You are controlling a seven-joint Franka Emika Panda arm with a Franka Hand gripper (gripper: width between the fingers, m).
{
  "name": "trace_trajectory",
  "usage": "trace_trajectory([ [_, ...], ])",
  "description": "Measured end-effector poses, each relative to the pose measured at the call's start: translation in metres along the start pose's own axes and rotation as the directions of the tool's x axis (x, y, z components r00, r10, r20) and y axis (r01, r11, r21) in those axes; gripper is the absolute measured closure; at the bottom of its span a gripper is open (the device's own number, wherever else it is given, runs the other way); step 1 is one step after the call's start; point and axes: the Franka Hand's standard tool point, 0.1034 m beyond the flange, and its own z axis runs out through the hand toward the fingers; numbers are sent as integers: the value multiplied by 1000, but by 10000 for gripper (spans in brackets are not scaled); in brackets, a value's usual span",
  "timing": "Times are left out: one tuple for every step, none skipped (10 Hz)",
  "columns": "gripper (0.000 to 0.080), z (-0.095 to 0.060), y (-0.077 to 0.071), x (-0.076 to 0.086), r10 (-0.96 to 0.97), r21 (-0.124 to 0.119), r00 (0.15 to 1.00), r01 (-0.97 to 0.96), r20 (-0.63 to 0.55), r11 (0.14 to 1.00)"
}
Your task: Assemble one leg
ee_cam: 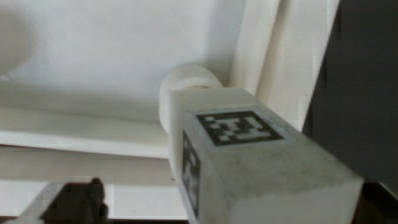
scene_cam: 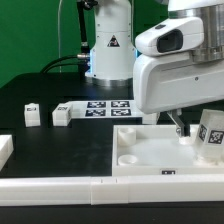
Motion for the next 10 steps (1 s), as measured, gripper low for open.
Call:
trace_trajectory([
  [151, 0, -1, 0, -1, 0, 1000, 1, 1, 1000],
  [262, 0, -2, 0, -3, 1, 1000, 3, 1, 1000],
  [262, 0, -2, 0, -2, 1, 1000, 2, 1, 1000],
  [458, 0, -2, 0, -2, 1, 1000, 2, 1, 1000],
  [505, 0, -2, 0, -2, 1, 1000, 2, 1, 1000],
  [505, 0, -2, 0, -2, 1, 1000, 2, 1, 1000],
  [505, 0, -2, 0, 3, 1, 1000, -3, 1, 1000],
  [505, 0, -2, 0, 23, 2, 1000, -23, 1, 1000],
  [505, 0, -2, 0, 22, 2, 1000, -22, 1, 1000],
  [505, 1, -2, 0, 77, 4, 997, -77, -6, 997],
])
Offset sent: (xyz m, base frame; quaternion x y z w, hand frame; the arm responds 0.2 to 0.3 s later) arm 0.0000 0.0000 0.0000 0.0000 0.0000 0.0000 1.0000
